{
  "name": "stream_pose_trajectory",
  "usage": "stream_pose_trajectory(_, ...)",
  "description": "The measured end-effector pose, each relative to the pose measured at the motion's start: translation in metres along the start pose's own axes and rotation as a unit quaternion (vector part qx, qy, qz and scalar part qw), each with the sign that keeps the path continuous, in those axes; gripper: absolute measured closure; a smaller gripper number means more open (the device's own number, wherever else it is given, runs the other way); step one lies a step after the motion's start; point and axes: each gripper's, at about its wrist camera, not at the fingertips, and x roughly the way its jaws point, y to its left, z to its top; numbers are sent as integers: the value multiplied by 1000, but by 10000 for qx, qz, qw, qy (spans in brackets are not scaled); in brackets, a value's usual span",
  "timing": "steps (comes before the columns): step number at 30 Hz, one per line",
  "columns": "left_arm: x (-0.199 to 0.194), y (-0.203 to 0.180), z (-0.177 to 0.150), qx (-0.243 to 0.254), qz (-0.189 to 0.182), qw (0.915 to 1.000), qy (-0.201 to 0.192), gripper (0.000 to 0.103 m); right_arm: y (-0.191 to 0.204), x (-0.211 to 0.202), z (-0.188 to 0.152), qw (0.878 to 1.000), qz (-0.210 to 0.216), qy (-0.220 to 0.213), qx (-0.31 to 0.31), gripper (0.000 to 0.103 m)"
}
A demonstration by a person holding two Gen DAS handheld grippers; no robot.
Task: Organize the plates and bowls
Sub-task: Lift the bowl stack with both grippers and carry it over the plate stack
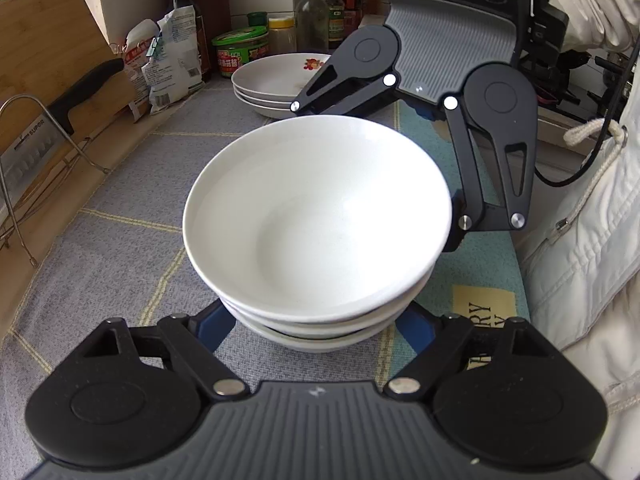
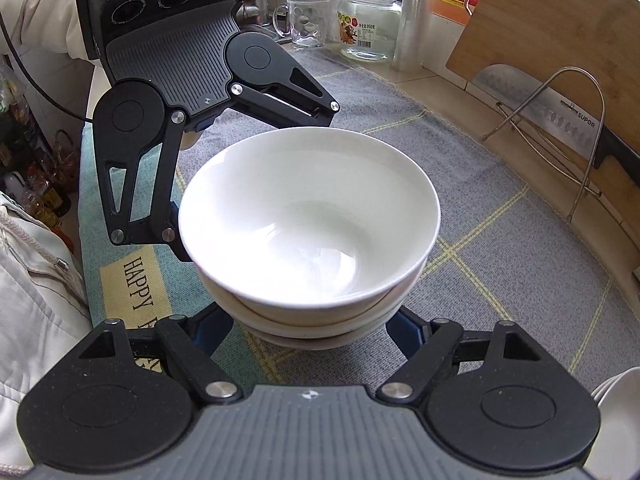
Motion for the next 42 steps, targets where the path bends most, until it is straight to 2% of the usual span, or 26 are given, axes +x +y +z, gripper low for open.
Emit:
stream_pose_trajectory(13, 1, -2, -1, 33, 21, 10000, -13, 17, 2, -1, 0, 10000, -61, 3, 56, 17)
stream_pose_trajectory(24, 4, -5, 11, -63, 83, 9999, 13, 17, 0, -9, -2, 10000, -52, 21, 38, 17)
stream_pose_trajectory(31, 8, -10, 39, -167, 225, 9996, -48, 17, -12, -31, -9, 10000, -13, -1, -93, 17)
stream_pose_trajectory(42, 41, -12, 106, -278, 417, 9985, -216, 17, -56, -88, -39, 9990, -77, -8, -437, 17)
